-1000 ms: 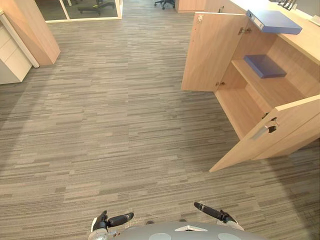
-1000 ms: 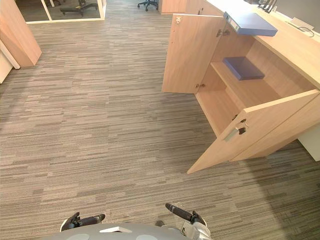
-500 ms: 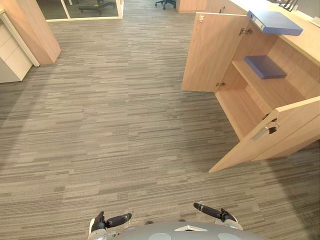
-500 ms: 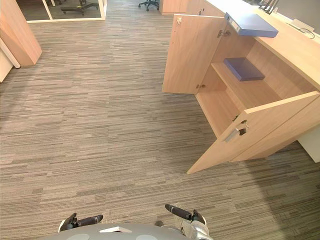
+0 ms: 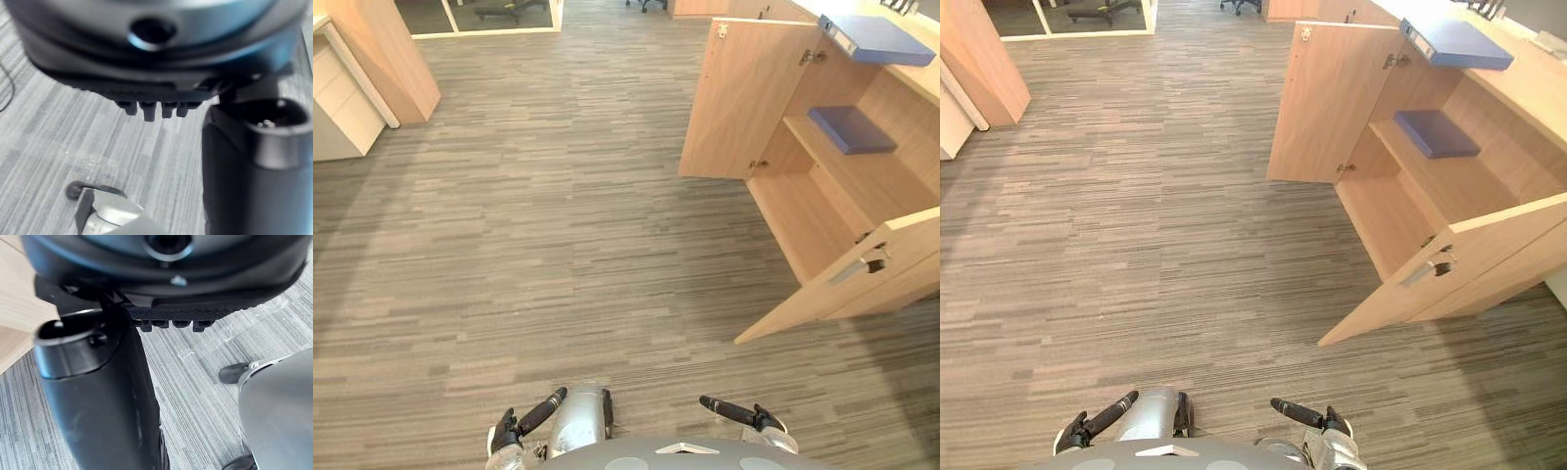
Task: Walk over to the cabinet, pick up the folder, carry it to the office cabinet, place the folder inside the office cabinet, then close the office cabinet door
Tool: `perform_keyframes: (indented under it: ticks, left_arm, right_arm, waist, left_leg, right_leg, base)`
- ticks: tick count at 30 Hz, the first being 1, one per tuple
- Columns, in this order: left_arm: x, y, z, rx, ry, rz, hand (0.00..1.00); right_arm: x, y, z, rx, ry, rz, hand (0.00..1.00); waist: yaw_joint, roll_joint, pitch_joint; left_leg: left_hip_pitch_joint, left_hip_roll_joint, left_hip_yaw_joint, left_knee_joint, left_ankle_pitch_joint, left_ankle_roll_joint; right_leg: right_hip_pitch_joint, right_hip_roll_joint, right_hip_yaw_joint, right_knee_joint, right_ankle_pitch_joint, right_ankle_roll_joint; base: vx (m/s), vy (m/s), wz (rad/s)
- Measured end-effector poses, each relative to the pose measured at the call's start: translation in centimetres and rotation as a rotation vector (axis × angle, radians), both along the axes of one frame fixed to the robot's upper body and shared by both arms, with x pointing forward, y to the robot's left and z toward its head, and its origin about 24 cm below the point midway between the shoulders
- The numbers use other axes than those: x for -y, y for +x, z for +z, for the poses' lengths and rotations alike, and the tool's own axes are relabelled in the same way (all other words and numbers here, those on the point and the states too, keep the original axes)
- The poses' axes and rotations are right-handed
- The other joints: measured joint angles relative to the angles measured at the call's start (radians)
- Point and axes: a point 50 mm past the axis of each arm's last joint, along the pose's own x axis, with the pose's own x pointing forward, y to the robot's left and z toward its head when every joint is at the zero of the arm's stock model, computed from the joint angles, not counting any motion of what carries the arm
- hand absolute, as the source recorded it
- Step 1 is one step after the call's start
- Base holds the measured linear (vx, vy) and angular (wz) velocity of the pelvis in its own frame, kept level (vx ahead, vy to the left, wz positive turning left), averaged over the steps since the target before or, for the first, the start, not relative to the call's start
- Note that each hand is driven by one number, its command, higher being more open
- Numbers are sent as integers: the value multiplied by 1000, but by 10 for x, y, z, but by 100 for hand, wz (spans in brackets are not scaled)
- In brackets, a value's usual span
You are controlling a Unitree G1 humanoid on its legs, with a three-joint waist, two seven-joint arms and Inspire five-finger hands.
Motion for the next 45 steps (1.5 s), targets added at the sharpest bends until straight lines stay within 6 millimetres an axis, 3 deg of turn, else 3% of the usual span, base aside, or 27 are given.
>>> perform_keyframes:
  ticks: [2, 3, 6, 7, 9, 10, 11, 12, 13, 15, 17, 19, 20, 22, 25, 26, 27, 29, 31, 34, 36, 37, 38, 39, 40, 42, 45]
  left_arm:
    - [0, 1, 0, -1, 1, -17, 100]
    - [0, 4, 0, -8, 10, -52, 100]
    - [-5, 17, 3, 4, 31, -104, 100]
    - [-5, 15, 2, -7, 28, -110, 100]
    - [-4, 12, 1, -20, 25, -115, 100]
    - [-3, 9, 0, -31, 20, -117, 100]
    - [-1, 7, -1, -35, 15, -117, 100]
    - [1, 7, -1, -35, 14, -136, 100]
    - [2, 7, -1, -35, 13, -142, 100]
    - [2, 5, -2, -42, 13, -153, 100]
    - [4, 3, -2, -51, 8, -167, 100]
    - [6, 1, -3, -61, 0, -167, 100]
    - [11, -1, -5, -76, -17, -163, 100]
    - [13, -1, -6, -77, -20, -164, 100]
    - [7, -2, -4, -65, -11, -117, 100]
    - [4, -2, -4, -64, -2, -110, 100]
    - [7, -1, -4, -67, -4, -113, 100]
    - [13, 1, -5, -55, -27, -85, 100]
    - [18, 12, -4, -33, -27, -102, 100]
    - [25, 17, -4, -17, -47, -87, 100]
    - [30, 18, -4, -7, -66, -77, 100]
    - [31, 19, -4, 7, -91, -28, 100]
    - [32, 19, -4, 8, -96, -19, 100]
    - [31, 18, -4, 13, -107, 11, 100]
    - [29, 18, -4, 23, -113, 41, 100]
    - [23, 17, -2, 36, -101, 71, 100]
    - [14, 21, 1, 67, -76, 100, 100]
  right_arm:
    - [3, -1, 0, -7, -11, 13, 100]
    - [0, 2, 0, -10, -15, 43, 100]
    - [-12, 7, -1, -10, 28, 81, 100]
    - [-14, 12, 0, 0, 34, 87, 100]
    - [-14, 15, 0, 8, 35, 93, 100]
    - [-12, 15, 1, 16, 30, 89, 100]
    - [-8, 17, 2, 30, 22, 74, 100]
    - [-1, 19, 5, 48, 11, 45, 100]
    - [1, 20, 5, 52, 8, 37, 100]
    - [6, 25, 9, 85, -7, 6, 100]
    - [11, 27, 11, 93, -31, -7, 100]
    - [13, 26, 11, 93, -35, -30, 100]
    - [14, 26, 11, 93, -36, -47, 100]
    - [11, 26, 11, 96, -19, -72, 100]
    - [0, 28, 10, 117, 12, -106, 100]
    - [-3, 27, 9, 117, 23, -115, 100]
    - [-3, 25, 9, 113, 24, -118, 100]
    - [0, 29, 11, 131, 13, -113, 100]
    - [1, 24, 10, 125, 18, -154, 100]
    - [-1, 21, 8, 117, 26, -160, 100]
    - [-1, 16, 6, 101, 35, -181, 100]
    - [-1, 7, 4, 85, 46, -216, 100]
    - [-1, 6, 3, 83, 48, -220, 100]
    - [-2, 3, 3, 79, 52, -231, 100]
    - [-1, 2, 2, 78, 54, -237, 100]
    - [-3, 0, 2, 72, 59, -244, 100]
    - [-6, 0, 1, 59, 55, -208, 100]
  waist:
    - [-5, 10, -3]
    - [-1, 10, -11]
    - [5, -7, -16]
    - [7, -10, -20]
    - [8, -8, -24]
    - [6, 0, -33]
    - [1, 6, -41]
    - [-7, 11, -47]
    - [-14, 11, -48]
    - [-45, 13, -46]
    - [-50, 20, -39]
    - [-49, 25, -35]
    - [-50, 38, -21]
    - [-51, 45, -12]
    - [-48, 16, 5]
    - [-49, 0, 9]
    - [-39, 5, 5]
    - [-33, 28, 9]
    - [-41, 33, 7]
    - [-51, 40, -2]
    - [-53, 39, -5]
    - [-50, 45, -22]
    - [-51, 45, -24]
    - [-51, 48, -30]
    - [-49, 54, -33]
    - [-48, 49, -31]
    - [-25, 26, -18]
  left_leg:
    - [7, 7, -25, -110, 96, -25]
    - [14, -26, 22, -108, 137, 21]
    - [17, -77, 66, -86, 81, 64]
    - [48, -102, 103, -86, 58, 96]
    - [87, -122, 130, -106, 42, 120]
    - [134, -144, 144, -147, 34, 132]
    - [176, -159, 153, -188, 35, 139]
    - [253, -188, 150, -252, 41, 151]
    - [287, -197, 147, -279, 43, 159]
    - [392, -220, 107, -351, 49, 172]
    - [468, -215, 91, -380, 48, 169]
    - [508, -200, 84, -379, 32, 142]
    - [537, -176, 85, -380, 22, 125]
    - [562, -152, 87, -392, 9, 103]
    - [640, -138, 122, -469, -20, 58]
    - [666, -140, 125, -483, -31, 41]
    - [686, -124, 134, -491, -36, 34]
    - [681, -88, 172, -475, -24, 21]
    - [700, -44, 187, -458, 3, 10]
    - [724, 19, 187, -418, 11, 14]
    - [712, 58, 175, -332, 9, 10]
    - [638, 114, 137, -114, 26, -13]
    - [620, 123, 125, -61, 37, -21]
    - [533, 158, 81, 158, 89, -45]
    - [437, 187, 58, 386, 92, -58]
    - [322, 201, 57, 592, 68, -48]
    - [156, 181, 79, 592, -14, -24]
  right_leg:
    - [15, -44, 20, -6, -25, 41]
    - [25, -86, 28, -4, -31, 53]
    - [5, -126, 24, 45, -10, 60]
    - [7, -163, 39, 49, 20, 84]
    - [-3, -190, 58, 89, 34, 92]
    - [-43, -212, 79, 194, 40, 98]
    - [-88, -227, 94, 308, 49, 91]
    - [-168, -254, 86, 517, 102, 57]
    - [-203, -266, 78, 612, 119, 32]
    - [-308, -308, -10, 955, 65, -72]
    - [-346, -312, -120, 1029, 19, -74]
    - [-388, -285, -210, 955, -40, -65]
    - [-420, -235, -268, 828, -63, -59]
    - [-456, -189, -327, 674, -57, -55]
    - [-495, -111, -389, 330, 67, -43]
    - [-492, -92, -377, 287, 168, -87]
    - [-493, -64, -377, 293, 206, -148]
    - [-496, -28, -384, 299, 156, -169]
    - [-493, 1, -400, 370, 61, -171]
    - [-456, 55, -423, 394, -24, -180]
    - [-413, 93, -422, 366, -34, -187]
    - [-343, 161, -406, 281, -31, -185]
    - [-330, 171, -404, 264, -30, -184]
    - [-276, 212, -382, 205, -23, -181]
    - [-223, 249, -354, 159, -19, -180]
    - [-143, 279, -310, 108, -18, -180]
    - [-43, 280, -215, 57, -2, -198]
  base:
    - [365, 398, -38]
    - [406, 352, -30]
    - [382, 287, -24]
    - [426, 312, -41]
    - [303, 227, -44]
    - [319, 220, -37]
    - [377, 244, -25]
    - [316, 195, -6]
    - [308, 180, 17]
    - [295, 144, 43]
    - [292, 88, 33]
    - [294, 13, 8]
    - [235, -51, 0]
    - [211, -89, 1]
    - [310, -182, -4]
    - [354, -235, -8]
    - [359, -256, -30]
    - [370, -299, -37]
    - [419, -369, -6]
    - [367, -267, -11]
    - [254, -181, -19]
    - [244, -180, -22]
    - [306, -204, -31]
    - [254, -146, -39]
    - [287, -155, -50]
    - [232, -102, -52]
    - [177, -35, -81]
